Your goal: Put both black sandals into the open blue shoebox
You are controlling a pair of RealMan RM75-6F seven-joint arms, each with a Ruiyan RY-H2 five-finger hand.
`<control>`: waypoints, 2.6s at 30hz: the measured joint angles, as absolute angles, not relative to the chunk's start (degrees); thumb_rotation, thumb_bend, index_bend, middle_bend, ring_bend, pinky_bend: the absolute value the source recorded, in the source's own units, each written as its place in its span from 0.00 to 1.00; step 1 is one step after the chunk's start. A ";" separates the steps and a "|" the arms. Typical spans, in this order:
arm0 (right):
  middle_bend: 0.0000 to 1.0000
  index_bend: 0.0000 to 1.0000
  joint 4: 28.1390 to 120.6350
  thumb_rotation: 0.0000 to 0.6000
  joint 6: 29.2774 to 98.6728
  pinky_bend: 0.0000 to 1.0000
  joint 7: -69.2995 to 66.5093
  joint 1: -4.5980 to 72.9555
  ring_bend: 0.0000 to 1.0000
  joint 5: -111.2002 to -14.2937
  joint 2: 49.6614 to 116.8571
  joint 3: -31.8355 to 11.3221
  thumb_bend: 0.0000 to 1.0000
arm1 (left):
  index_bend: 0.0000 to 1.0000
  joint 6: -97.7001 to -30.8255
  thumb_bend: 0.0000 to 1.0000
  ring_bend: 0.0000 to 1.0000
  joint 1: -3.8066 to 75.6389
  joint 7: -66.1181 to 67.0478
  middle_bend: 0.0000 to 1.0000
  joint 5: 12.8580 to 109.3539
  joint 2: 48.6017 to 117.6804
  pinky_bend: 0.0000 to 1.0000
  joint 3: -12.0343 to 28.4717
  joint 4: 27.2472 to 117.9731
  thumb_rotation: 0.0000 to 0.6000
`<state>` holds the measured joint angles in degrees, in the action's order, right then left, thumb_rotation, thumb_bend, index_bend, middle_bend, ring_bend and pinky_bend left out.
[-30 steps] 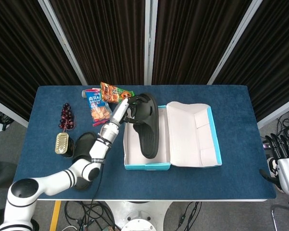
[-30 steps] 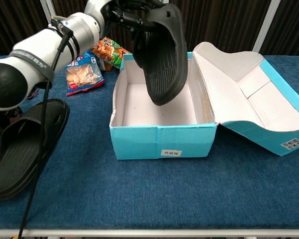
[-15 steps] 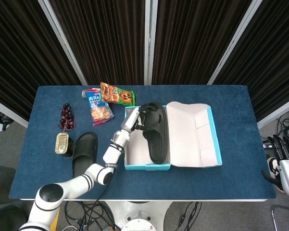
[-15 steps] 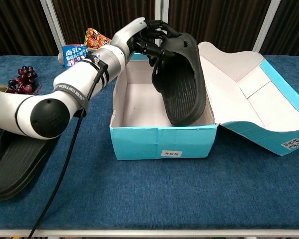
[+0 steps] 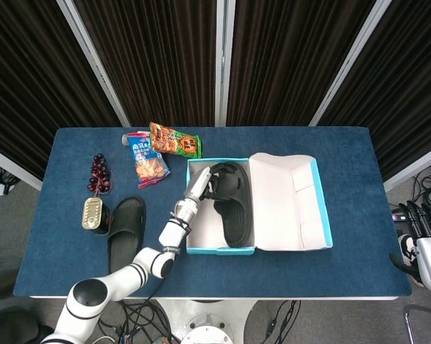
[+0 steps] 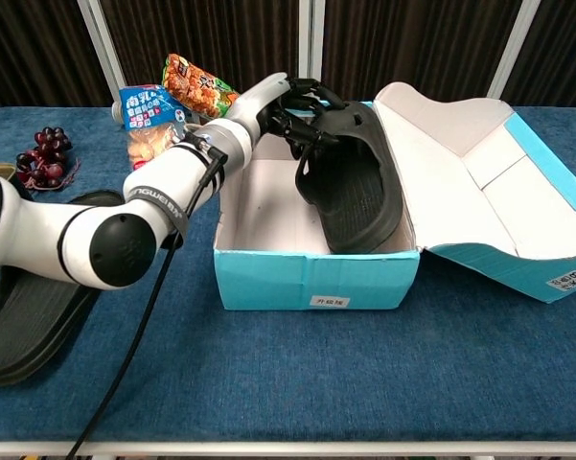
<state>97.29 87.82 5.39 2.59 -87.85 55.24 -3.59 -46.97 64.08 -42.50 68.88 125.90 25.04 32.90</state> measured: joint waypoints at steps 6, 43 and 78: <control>0.07 0.00 97.51 1.00 87.98 0.00 5.58 2.47 0.00 -87.84 55.11 -3.62 0.04 | 0.47 -45.68 0.00 0.72 65.14 -41.58 0.52 68.91 127.25 0.59 25.02 29.94 1.00; 0.07 0.00 94.73 1.00 89.52 0.00 1.99 2.71 0.00 -90.55 55.44 -3.86 0.06 | 0.14 -57.51 0.00 0.15 51.10 -4.68 0.05 69.31 98.50 0.41 17.76 73.70 1.00; 0.07 0.00 93.12 1.00 88.37 0.00 0.38 3.81 0.00 -91.10 56.92 -3.34 0.06 | 0.37 -44.19 0.00 0.76 45.44 17.82 0.33 33.57 77.86 0.78 2.79 91.64 1.00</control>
<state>93.12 88.37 0.38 3.81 -91.10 56.92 -3.34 -44.19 45.44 17.82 33.57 77.86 2.79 91.64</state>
